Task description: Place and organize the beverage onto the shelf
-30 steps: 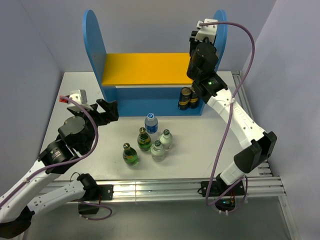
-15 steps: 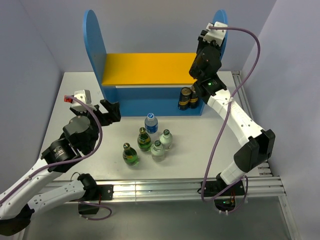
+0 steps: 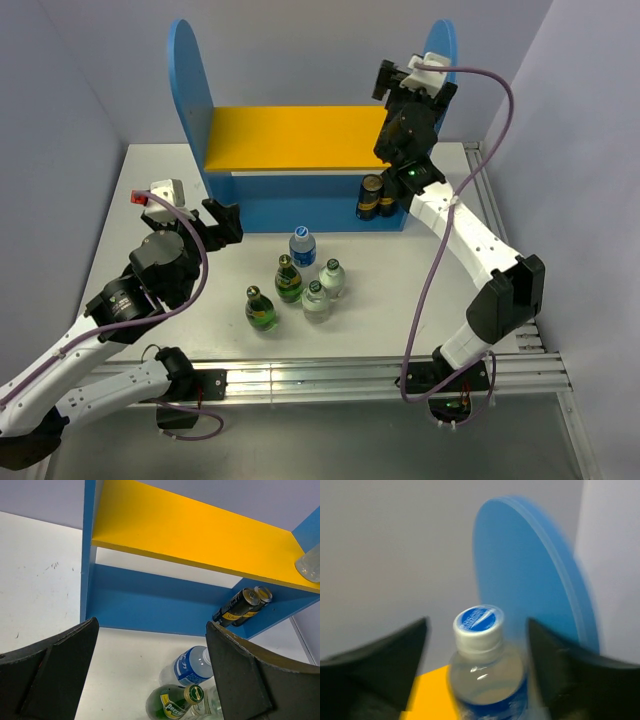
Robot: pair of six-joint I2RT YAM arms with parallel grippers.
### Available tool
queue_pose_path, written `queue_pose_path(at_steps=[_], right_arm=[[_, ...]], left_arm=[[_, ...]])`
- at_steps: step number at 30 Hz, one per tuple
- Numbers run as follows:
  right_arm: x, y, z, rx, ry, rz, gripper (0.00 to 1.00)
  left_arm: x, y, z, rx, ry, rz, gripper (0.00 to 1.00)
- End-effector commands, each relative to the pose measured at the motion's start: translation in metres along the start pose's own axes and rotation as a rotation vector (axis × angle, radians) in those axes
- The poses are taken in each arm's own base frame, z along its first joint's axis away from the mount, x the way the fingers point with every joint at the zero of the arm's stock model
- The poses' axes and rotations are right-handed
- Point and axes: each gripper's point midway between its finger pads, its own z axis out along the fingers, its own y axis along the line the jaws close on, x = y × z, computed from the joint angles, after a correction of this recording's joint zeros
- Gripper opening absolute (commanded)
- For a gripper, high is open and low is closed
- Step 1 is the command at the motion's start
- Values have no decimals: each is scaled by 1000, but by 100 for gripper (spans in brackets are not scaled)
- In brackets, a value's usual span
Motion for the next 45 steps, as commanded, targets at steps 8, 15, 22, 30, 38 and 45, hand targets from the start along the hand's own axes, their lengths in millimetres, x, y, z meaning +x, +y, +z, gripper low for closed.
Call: queue_pose_path(at_steps=[8, 15, 22, 30, 38, 45], right_arm=[[-32, -27, -33, -2, -13, 118, 100], [-40, -38, -90, -49, 46, 201, 100], [-2, 43, -208, -653, 327, 420, 98], [99, 107, -315, -826, 590, 267, 88], [152, 118, -324, -728, 661, 184, 85], [170, 123, -326, -701, 677, 148, 79]], left_arm=[[-7, 4, -3, -19, -22, -7, 95], [-11, 5, -5, -21, -34, -14, 95], [-10, 5, -5, -25, -32, -12, 95], [-10, 6, -5, -24, -33, -17, 95], [-13, 9, -10, -31, -41, -21, 95], [-13, 8, -11, -29, -41, -18, 95]])
